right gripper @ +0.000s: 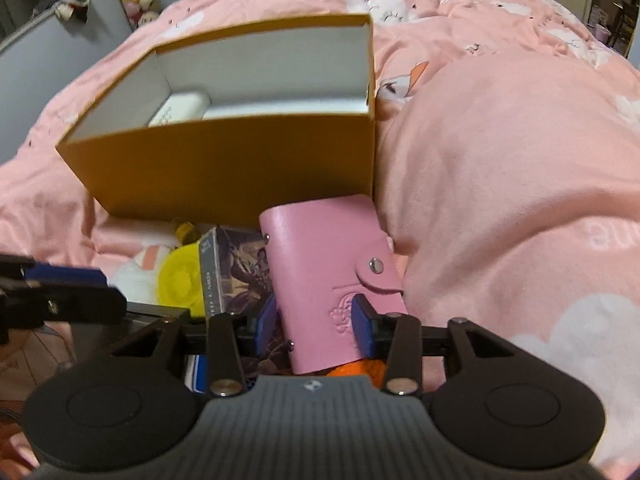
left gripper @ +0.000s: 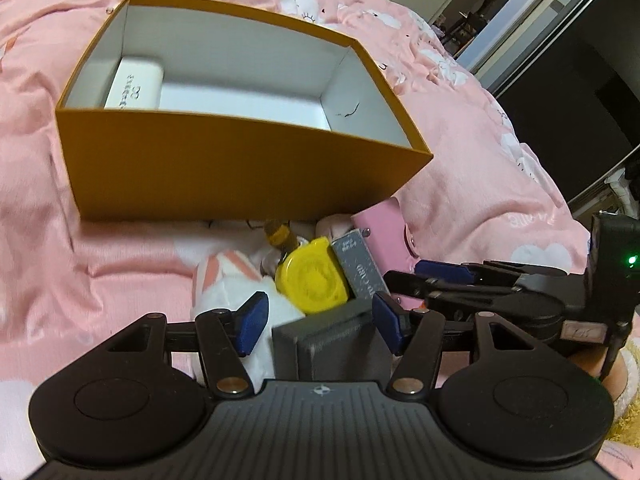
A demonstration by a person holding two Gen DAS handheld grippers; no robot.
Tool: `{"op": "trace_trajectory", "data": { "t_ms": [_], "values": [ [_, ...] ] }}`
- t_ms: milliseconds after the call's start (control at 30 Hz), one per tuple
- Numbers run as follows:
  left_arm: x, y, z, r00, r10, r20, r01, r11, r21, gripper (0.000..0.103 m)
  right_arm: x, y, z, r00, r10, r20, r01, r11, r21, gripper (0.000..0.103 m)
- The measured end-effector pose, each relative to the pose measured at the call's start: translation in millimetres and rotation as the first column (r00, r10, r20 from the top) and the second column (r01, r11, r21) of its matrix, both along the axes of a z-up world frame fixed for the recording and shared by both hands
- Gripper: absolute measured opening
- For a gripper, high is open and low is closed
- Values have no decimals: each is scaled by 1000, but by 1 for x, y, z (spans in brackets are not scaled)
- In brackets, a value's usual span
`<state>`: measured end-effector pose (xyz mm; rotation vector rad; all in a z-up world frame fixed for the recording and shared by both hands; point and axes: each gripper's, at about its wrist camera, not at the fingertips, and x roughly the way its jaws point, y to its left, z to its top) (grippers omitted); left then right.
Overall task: Organize objects
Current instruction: 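Close the left tool on the dark gray square box, then grasp the PHOTO CARD deck with the right tool while the left tool lifts the gray box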
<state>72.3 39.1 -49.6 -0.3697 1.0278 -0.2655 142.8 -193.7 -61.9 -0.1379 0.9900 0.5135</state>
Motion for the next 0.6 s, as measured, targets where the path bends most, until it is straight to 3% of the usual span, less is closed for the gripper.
{"op": "trace_trajectory", "data": {
  "t_ms": [167,433,600],
  "values": [
    [10,-2,-2,1000,-4,-13,4,1000,14,69,8,6,-8,1000,20,15,-19,998,-57,61],
    [23,-13,-1,1000,-7,-9,7,1000,8,68,7,29,-22,994,87,69,-69,971,-230,61],
    [22,-12,0,1000,10,-10,-10,1000,7,68,9,19,-20,996,63,62,-50,979,-196,59]
  ]
}}
